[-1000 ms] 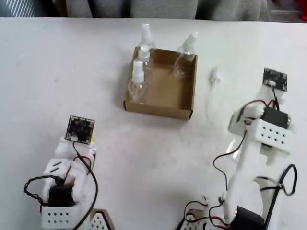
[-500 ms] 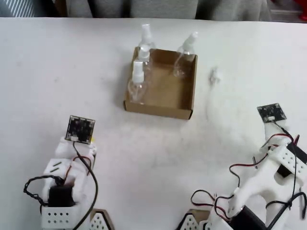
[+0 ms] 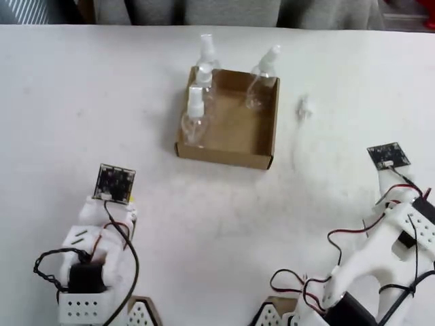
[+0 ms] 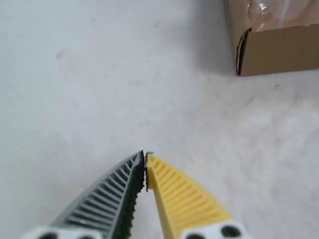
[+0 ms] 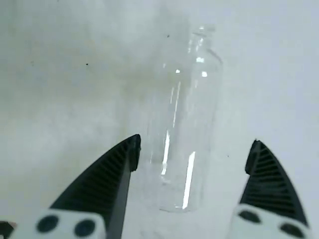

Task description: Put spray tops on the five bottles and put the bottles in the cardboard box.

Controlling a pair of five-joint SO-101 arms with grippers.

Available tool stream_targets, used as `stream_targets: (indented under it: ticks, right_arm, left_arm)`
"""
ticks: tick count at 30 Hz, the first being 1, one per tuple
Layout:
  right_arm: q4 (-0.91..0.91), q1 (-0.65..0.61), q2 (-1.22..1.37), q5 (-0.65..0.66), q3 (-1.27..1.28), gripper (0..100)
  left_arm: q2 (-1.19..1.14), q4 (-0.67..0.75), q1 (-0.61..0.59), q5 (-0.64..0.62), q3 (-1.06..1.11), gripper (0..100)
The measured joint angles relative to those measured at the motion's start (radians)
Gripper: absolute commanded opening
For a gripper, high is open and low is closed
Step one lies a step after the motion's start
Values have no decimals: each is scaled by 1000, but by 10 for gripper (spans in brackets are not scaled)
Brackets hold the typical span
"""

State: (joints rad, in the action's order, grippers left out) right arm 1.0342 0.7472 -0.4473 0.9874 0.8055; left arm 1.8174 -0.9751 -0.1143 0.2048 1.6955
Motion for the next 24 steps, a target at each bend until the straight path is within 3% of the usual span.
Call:
stream_targets:
  ticks: [8, 13, 19, 24]
  right_arm:
    - [120, -34, 0, -170, -180, 279]
    - [186, -193, 0, -361, -269, 192]
    - [187, -430, 6, -555, -322, 231]
    - [187, -551, 149, -704, -451, 231]
  left_arm:
    - [0, 0, 0, 0, 0, 27]
    - [0, 0, 0, 0, 0, 27]
    - [0, 0, 0, 0, 0, 27]
    - [0, 0, 0, 0, 0, 27]
